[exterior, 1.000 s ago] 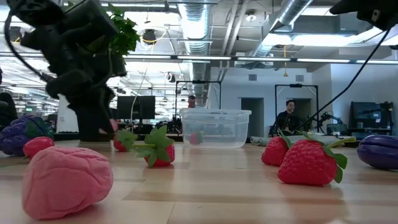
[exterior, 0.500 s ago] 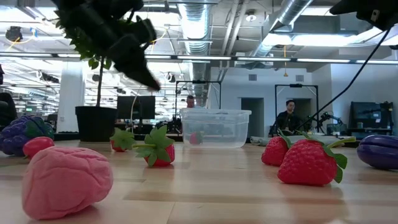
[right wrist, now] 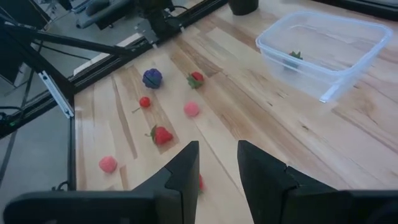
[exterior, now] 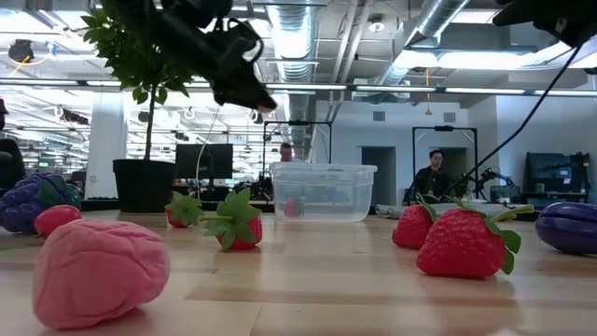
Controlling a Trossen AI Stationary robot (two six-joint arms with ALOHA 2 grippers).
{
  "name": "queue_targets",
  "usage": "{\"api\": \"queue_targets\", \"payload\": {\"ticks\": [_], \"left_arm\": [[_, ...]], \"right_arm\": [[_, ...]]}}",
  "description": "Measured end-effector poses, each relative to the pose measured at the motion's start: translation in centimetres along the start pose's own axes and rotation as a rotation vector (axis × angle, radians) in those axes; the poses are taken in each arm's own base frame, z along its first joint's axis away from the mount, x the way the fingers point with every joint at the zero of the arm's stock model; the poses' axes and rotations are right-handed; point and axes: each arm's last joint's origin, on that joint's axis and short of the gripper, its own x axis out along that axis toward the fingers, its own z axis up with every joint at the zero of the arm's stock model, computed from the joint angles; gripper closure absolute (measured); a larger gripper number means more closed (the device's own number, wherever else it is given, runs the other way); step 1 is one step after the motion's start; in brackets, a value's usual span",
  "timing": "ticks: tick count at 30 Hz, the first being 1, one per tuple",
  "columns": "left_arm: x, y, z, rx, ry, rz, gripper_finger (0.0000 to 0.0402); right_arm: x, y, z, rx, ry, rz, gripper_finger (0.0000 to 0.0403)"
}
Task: Pick and placing Produce into tupperware
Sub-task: Put the top apricot into the container
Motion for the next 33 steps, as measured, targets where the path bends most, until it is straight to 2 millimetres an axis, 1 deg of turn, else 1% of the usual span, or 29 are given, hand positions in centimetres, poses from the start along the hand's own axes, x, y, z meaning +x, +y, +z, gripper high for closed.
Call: {"api": "queue_targets", "payload": {"ticks": [13,18,21,26,33], "left_arm": [[6.9,-0.3,1.9,-0.001,0.073,-0.009,0.0292],[8.8,-0.4,1.8,-0.007,0.127,-0.011,0.0292],[9.5,-0.4,1.5,-0.007,0.169,-0.012,0.0292],[9.4,-0.3,1.4,-0.010,0.180,-0.003,0.0292],[9.3,0.2,1.0,-0.057,0.216,0.007,0.0285]], "right_arm": [[0.1,0.1,0.0,0.002,-0.025,-0.014,0.0271],[0.1,0.1,0.0,0.005,-0.030,-0.014,0.0271],[0.1,0.1,0.0,0.005,-0.030,-0.014,0.0271],[0.1,0.0,0.0,0.001,-0.032,-0.017,0.0271],[0.1,0.1,0.1,-0.010,-0.034,-0.017,0.0271]]}}
